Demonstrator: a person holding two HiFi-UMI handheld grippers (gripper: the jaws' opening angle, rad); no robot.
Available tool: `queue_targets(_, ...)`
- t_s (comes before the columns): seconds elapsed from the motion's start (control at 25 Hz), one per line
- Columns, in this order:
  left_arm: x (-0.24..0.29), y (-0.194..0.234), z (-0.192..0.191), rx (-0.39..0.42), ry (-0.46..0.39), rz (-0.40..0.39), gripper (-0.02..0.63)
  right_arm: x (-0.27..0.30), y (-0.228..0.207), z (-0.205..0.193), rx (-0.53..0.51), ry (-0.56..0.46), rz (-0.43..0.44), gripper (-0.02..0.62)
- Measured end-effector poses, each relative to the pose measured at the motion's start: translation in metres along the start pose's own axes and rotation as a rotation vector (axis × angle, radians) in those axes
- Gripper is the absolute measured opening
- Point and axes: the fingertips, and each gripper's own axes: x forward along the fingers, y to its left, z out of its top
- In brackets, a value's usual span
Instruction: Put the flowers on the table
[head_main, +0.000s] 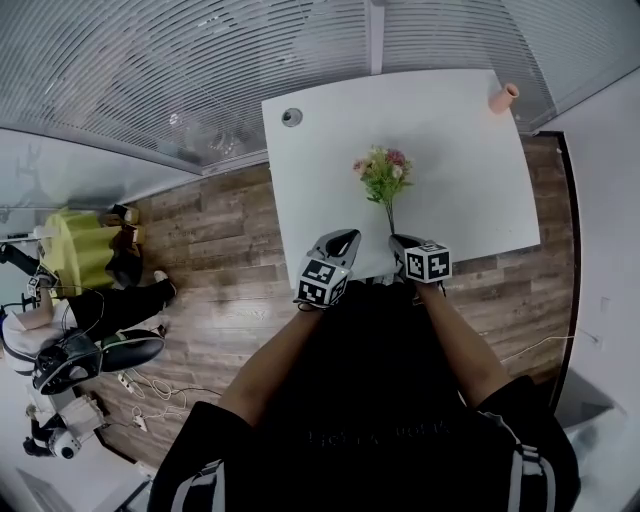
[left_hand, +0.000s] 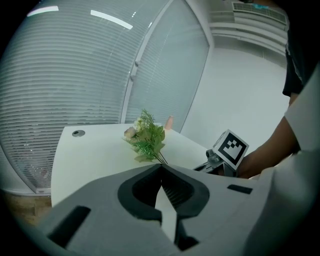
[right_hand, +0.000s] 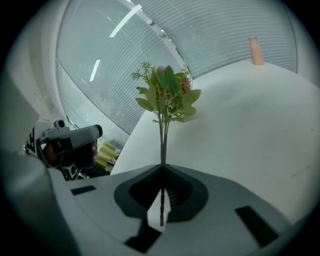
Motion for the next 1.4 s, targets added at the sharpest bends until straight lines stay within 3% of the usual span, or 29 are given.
queue_targets(0.48, -0.009, 0.005, -0.01, -0.023, 0.028, 0.013, 0.018, 0.012, -0.008, -0.005, 0.015, 0.005, -0.043, 0.035)
queue_targets(0.92, -0.008, 0.001, -0.016, -0.028, 0.038, 0.005, 0.018, 0.011, -0.002, -0.002, 0.028, -0.01, 0.01, 0.037)
queue_targets(1.12, -0.01, 0.004, -0.017, -0.077, 0.024, 0.013, 0.018, 0.007, -0.001, 0.003, 0.056, -0.035, -0.003, 0.037)
queue_targets(1.4, -0.009, 0.002, -0.017, -0.095, 0.005, 0.017, 0.018, -0.005, 0.007, 0.013, -0.008, -0.066, -0.005, 0.037)
